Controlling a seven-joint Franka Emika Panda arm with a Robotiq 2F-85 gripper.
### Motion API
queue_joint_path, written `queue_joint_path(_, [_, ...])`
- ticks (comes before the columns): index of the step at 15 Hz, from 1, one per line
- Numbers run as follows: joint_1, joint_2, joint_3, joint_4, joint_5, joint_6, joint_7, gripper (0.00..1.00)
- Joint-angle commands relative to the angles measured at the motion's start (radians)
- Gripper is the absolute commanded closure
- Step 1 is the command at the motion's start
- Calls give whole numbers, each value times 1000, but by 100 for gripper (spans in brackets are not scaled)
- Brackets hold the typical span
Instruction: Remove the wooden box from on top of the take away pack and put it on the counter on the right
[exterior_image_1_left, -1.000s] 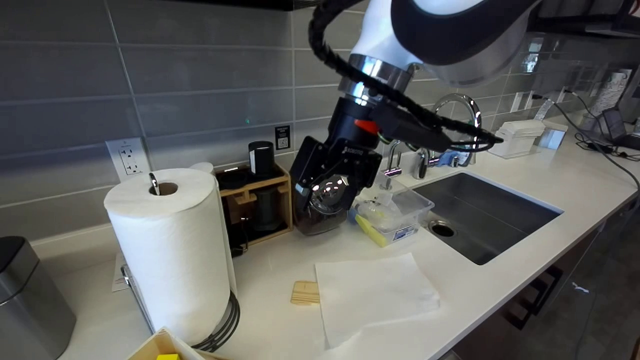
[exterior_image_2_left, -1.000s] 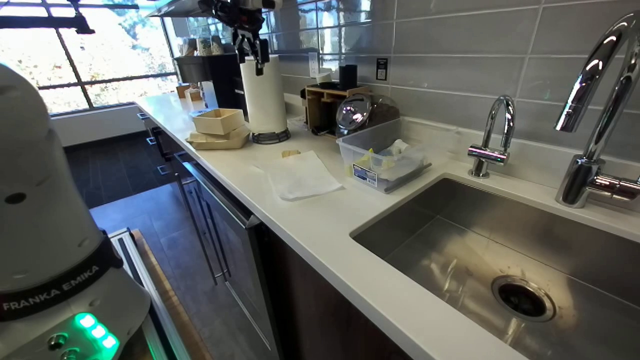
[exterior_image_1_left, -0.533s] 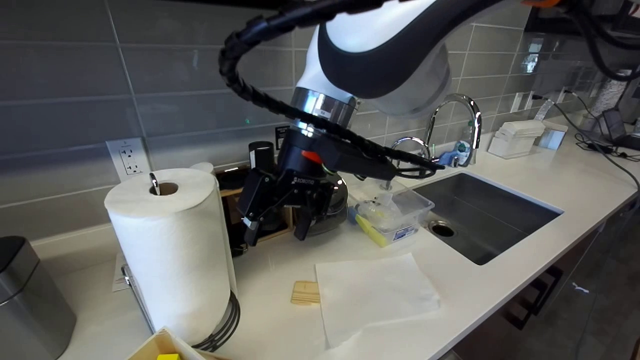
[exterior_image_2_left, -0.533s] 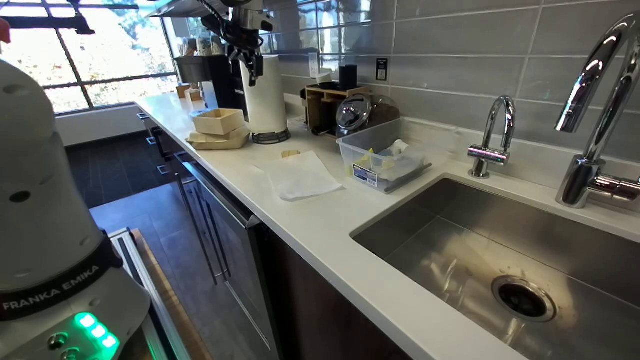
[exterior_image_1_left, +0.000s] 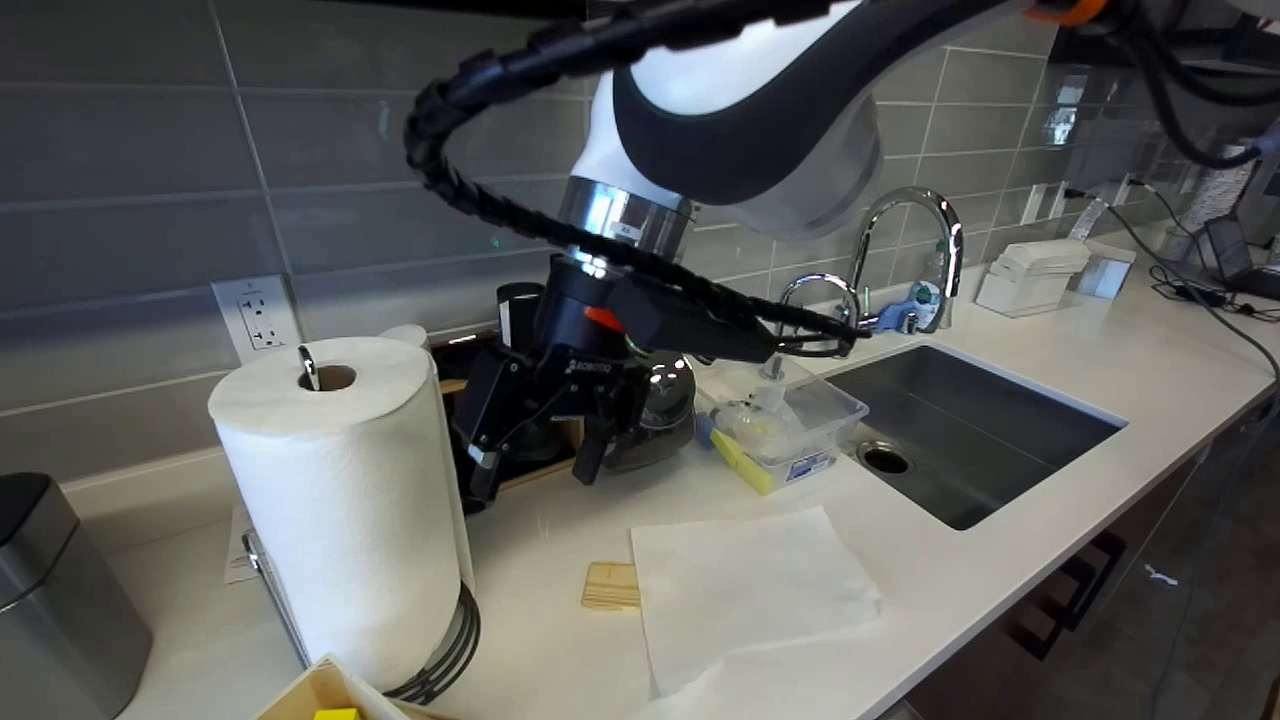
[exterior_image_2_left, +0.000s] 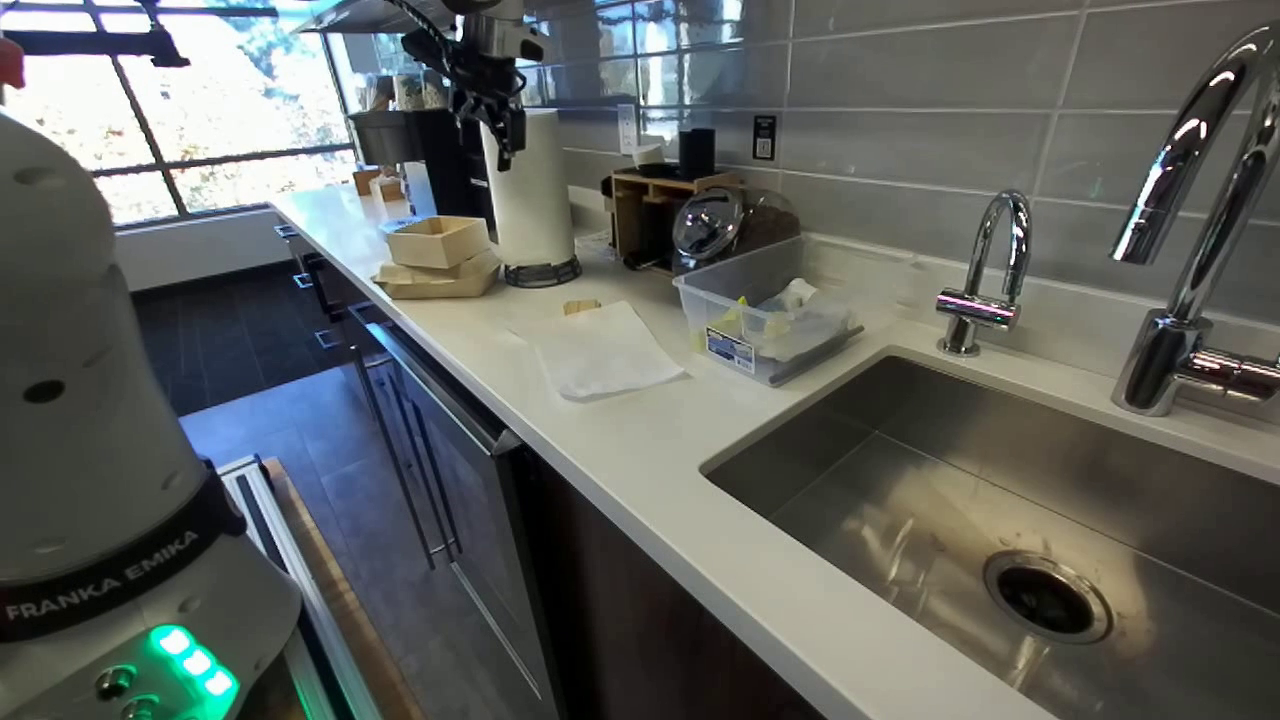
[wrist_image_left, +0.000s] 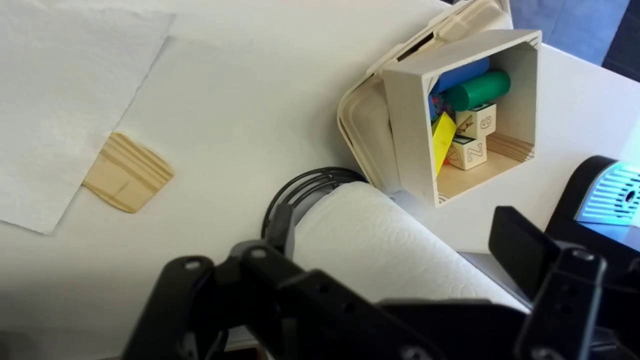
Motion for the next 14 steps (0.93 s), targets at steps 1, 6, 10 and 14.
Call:
queue_joint_path(1, [50,80,9,63,-67,17,41,0])
queue_joint_path(6, [105,158,27,96,-84,76,50,0])
queue_joint_path(10, [131,241,36,124,-72,157,44,0])
queue_joint_path(14, [147,326,28,177,-78,177,53,0])
